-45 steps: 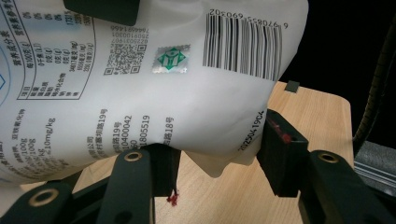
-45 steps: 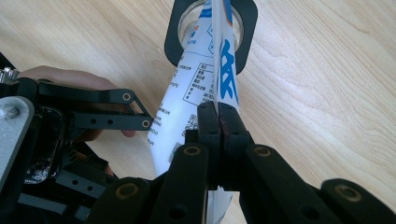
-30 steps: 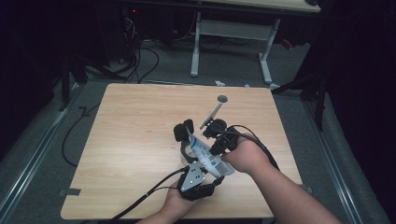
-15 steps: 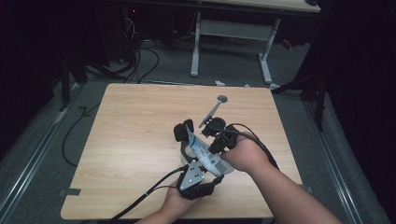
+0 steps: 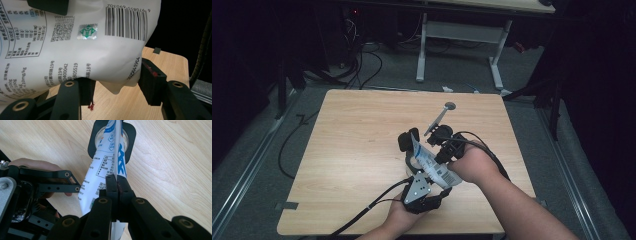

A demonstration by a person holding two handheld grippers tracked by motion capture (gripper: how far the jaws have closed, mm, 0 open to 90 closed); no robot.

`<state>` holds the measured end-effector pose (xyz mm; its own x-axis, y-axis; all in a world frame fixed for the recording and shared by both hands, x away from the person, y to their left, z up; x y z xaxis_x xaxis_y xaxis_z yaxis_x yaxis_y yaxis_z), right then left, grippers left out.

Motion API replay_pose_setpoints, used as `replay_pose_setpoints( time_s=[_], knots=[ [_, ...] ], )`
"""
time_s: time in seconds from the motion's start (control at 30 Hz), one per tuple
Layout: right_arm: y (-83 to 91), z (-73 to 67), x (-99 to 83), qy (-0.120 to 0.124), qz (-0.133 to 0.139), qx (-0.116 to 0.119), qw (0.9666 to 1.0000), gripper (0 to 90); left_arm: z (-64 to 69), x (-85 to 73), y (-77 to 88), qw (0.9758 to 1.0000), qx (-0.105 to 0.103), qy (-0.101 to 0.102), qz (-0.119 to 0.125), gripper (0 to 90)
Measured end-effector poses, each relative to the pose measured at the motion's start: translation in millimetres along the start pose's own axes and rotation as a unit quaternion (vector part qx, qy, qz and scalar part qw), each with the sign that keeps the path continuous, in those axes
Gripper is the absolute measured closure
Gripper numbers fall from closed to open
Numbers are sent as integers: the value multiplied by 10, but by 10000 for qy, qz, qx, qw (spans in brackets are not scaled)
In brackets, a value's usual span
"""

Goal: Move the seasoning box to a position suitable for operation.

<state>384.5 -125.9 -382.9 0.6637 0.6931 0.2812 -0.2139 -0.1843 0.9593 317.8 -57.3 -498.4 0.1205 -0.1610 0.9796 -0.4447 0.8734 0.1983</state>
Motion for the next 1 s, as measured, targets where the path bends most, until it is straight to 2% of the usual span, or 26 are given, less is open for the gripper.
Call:
replay_pose_setpoints(
  time_s=[0.4,0.47,0.6,0.73,1.0],
  knots=[
    [2,-8,-2,-50,-56,27,10000,899,9,-1,-7,10000,7,-19,18,516],
    [-1,2,1,35,-46,38,10000,899,11,0,-7,10000,5,-25,24,517],
    [5,-3,-3,-11,-61,33,10000,899,13,1,-10,10000,5,-21,36,517],
    [2,8,0,66,-52,27,10000,898,11,1,-12,10000,4,-21,35,518],
    [1,13,3,64,-64,34,10000,899,13,7,-18,10000,-5,15,40,518]
  ],
)
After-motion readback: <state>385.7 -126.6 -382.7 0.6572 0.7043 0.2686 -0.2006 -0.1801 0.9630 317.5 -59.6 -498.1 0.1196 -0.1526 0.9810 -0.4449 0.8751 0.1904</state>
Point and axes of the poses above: each handheld gripper's, and its own axes: y roughly backward along the jaws, x roughly out of its top, z roughly to its right, the point moved 5 cm from there along -y, roughly forward along the jaws, and after that the axes turned 3 degrees about z, right-handed, at the moved point
